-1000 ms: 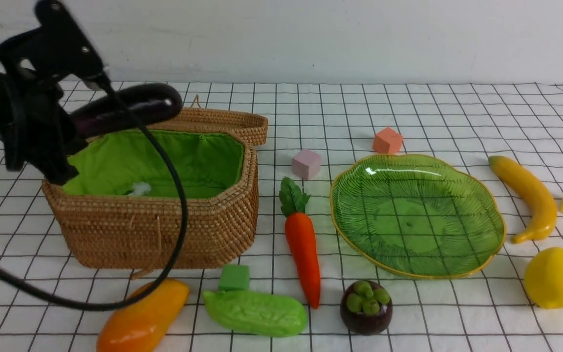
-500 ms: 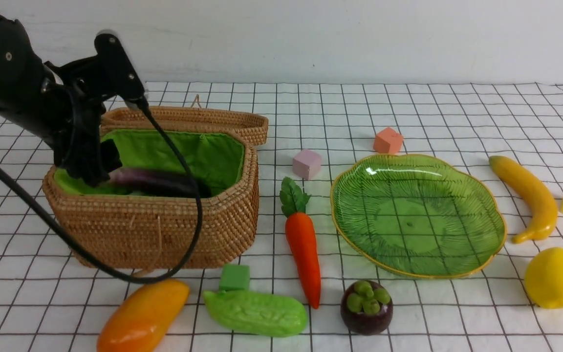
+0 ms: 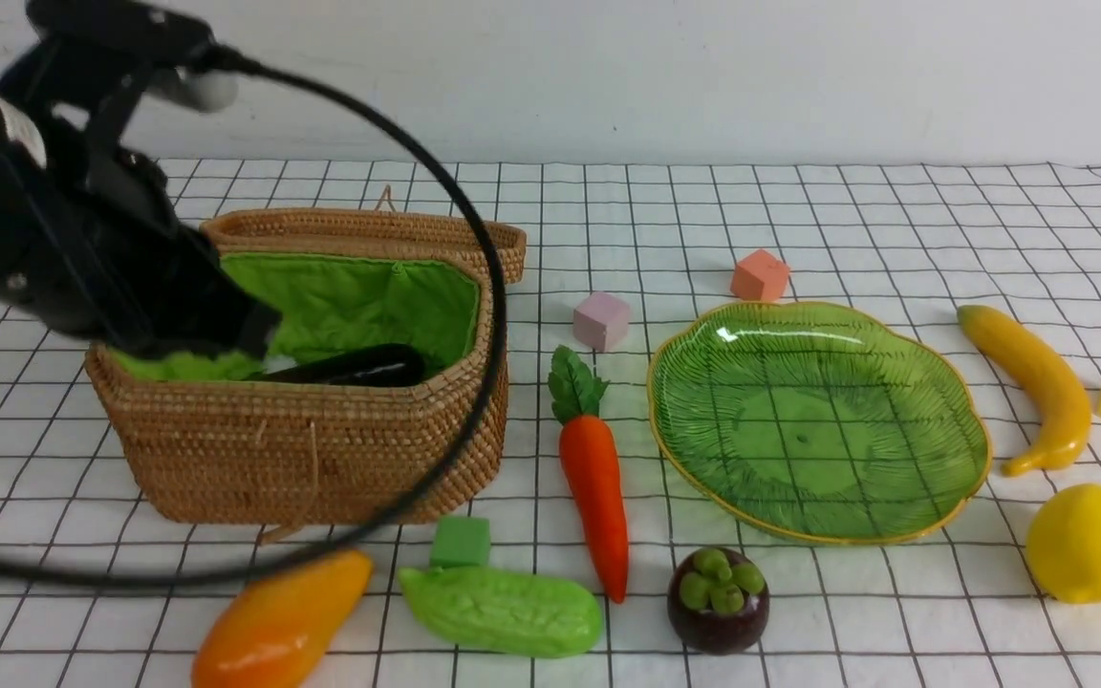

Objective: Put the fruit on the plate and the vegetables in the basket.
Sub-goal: Grab the mango with your left arm and place it on the right plate

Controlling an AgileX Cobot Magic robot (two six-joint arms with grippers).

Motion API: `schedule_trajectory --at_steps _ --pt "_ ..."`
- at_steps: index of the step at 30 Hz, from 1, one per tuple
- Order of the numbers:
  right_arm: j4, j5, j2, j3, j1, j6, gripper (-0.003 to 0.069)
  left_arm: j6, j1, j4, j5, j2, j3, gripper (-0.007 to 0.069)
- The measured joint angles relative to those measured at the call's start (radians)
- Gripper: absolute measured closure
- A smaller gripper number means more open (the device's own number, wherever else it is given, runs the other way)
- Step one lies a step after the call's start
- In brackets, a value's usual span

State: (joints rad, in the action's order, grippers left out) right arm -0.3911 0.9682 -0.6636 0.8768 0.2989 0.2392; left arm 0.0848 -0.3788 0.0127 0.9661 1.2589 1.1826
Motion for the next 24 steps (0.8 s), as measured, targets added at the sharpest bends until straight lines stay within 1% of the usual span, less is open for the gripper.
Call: schedule_trajectory --at_steps 1,3,4,6,8,11,12,13,14,17,18,20,21,23,24 --pt "-0.012 0.003 0.015 0.004 0.0 0.017 0.0641 -0.058 -0.047 0.029 0.026 -0.02 -0.051 0.0638" --pt "-0.025 0.01 0.034 0.008 0.0 0.039 0.0641 -0.107 -0.081 0.048 0.038 -0.033 -0.097 0.0638" --pt "-0.052 0.025 0.072 0.015 0.0 0.083 0.0641 -0.17 -0.125 0.065 0.042 -0.047 -0.169 0.0638" --pt "-0.094 0.049 0.124 0.025 0.0 0.159 0.0641 -0.209 -0.159 0.073 0.021 -0.049 -0.255 0.062" --pt "-0.142 0.069 0.179 0.028 0.0 0.245 0.0641 -0.213 -0.169 0.074 -0.027 -0.046 -0.32 0.0568" --pt "-0.193 0.083 0.243 0.028 0.0 0.343 0.0641 -0.205 -0.17 0.104 -0.103 -0.033 -0.379 0.0414" --pt "-0.21 0.088 0.257 0.029 0.0 0.366 0.0641 -0.202 -0.17 0.124 -0.129 -0.026 -0.389 0.0349" --pt "-0.22 0.09 0.267 0.029 0.0 0.381 0.0641 -0.202 -0.17 0.146 -0.151 -0.018 -0.395 0.0296" --pt "-0.232 0.092 0.273 0.03 0.0 0.393 0.0641 -0.203 -0.17 0.168 -0.181 -0.004 -0.396 0.0218" --pt "-0.247 0.092 0.279 0.031 0.0 0.405 0.064 -0.233 -0.17 0.24 -0.247 0.049 -0.396 0.0055" --pt "-0.249 0.092 0.279 0.031 0.0 0.406 0.0639 -0.252 -0.17 0.266 -0.267 0.074 -0.396 0.0012" --pt "-0.257 0.094 0.279 0.031 0.0 0.406 0.0638 -0.287 -0.17 0.318 -0.303 0.127 -0.396 -0.0029" --pt "-0.259 0.098 0.279 0.031 0.0 0.406 0.0636 -0.307 -0.17 0.347 -0.32 0.159 -0.396 -0.0036" --pt "-0.261 0.111 0.279 0.031 0.0 0.406 0.0635 -0.351 -0.17 0.403 -0.347 0.226 -0.396 -0.0035" --pt "-0.261 0.113 0.279 0.031 0.0 0.406 0.0635 -0.355 -0.17 0.408 -0.35 0.239 -0.396 -0.0033"
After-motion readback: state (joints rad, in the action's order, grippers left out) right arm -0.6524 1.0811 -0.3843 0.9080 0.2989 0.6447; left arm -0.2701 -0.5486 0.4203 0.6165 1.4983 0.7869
